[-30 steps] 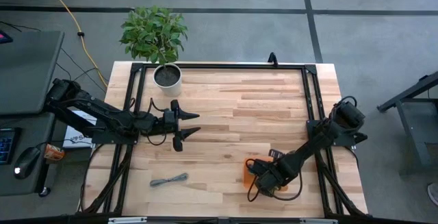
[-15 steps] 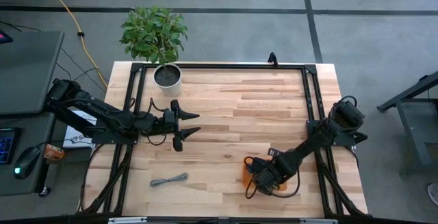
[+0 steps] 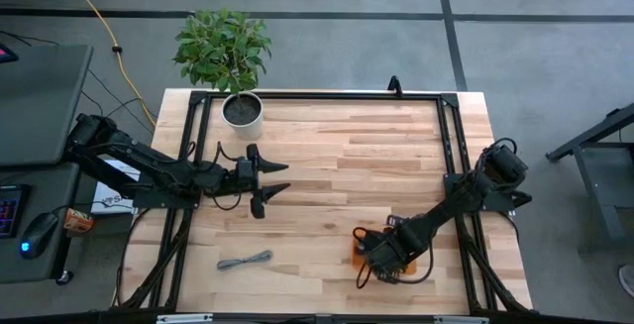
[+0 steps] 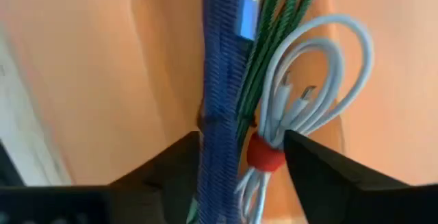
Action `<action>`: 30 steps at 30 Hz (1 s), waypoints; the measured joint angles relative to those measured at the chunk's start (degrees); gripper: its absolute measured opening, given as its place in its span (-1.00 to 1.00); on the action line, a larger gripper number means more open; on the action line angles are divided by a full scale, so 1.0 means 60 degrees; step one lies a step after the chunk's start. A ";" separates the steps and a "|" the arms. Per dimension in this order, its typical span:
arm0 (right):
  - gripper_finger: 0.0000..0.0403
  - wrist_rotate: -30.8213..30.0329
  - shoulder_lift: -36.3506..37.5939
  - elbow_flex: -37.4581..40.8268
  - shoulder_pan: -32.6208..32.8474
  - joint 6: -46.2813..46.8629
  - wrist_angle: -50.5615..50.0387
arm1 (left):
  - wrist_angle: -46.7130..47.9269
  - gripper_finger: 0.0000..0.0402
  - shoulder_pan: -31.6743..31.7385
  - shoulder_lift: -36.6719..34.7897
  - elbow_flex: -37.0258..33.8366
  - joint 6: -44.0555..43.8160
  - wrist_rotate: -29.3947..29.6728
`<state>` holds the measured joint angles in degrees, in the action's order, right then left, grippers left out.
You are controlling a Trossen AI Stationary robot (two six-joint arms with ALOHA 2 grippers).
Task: Pick and place USB-C Cables
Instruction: Put the violet charger cable into the orange bin, then put the gray charger cable into the orange bin
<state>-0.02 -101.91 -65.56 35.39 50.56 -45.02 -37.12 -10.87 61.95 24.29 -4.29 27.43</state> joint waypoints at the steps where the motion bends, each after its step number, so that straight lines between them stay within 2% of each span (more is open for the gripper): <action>1: 0.06 0.0146 0.0000 -0.0051 -0.0023 -0.0170 -0.0098 | 0.0000 0.08 0.0000 0.0000 0.0002 0.0000 0.0051; 4: 0.19 0.0525 0.0000 -0.0367 -0.0027 -0.0622 -0.0619 | 0.0000 0.08 0.0001 0.0000 0.0003 0.0000 0.0180; 6: 0.24 0.0314 0.0037 -0.0637 -0.0021 -0.0957 -0.1172 | -0.0003 0.08 0.0000 0.0000 0.0002 0.0000 0.0236; 13: 0.26 -0.2043 0.1060 -0.1100 0.0367 -0.1148 -0.3077 | -0.0004 0.08 0.0000 0.0000 0.0004 0.0000 0.0264; 16: 0.23 -0.2694 0.1900 -0.0709 0.0540 -0.0487 -0.3395 | -0.0003 0.08 0.0000 0.0000 0.0004 0.0000 0.0271; 20: 0.16 -0.3071 0.3311 0.0754 0.0734 0.0587 -0.2882 | -0.0004 0.08 0.0000 0.0000 0.0004 0.0000 0.0271; 22: 0.13 -0.3249 0.4095 0.1778 0.0756 0.0920 -0.2017 | -0.0004 0.08 0.0000 -0.0003 0.0004 0.0003 0.0274; 25: 0.09 -0.3920 0.5235 0.3470 0.0623 0.0693 0.0422 | -0.0031 0.08 0.0001 -0.0001 0.0004 0.0277 0.0293; 27: 0.08 -0.4762 0.5863 0.4489 0.0382 -0.0339 0.2765 | -0.0083 0.08 0.0000 0.0000 0.0004 0.0481 0.0293; 30: 0.08 -0.5923 0.6491 0.5741 -0.0113 -0.2908 0.6830 | -0.0111 0.08 0.0001 0.0000 0.0004 0.0645 0.0293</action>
<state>-35.56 -62.96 -31.11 34.71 33.11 -4.05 -37.79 -10.87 61.95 24.32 -0.42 29.19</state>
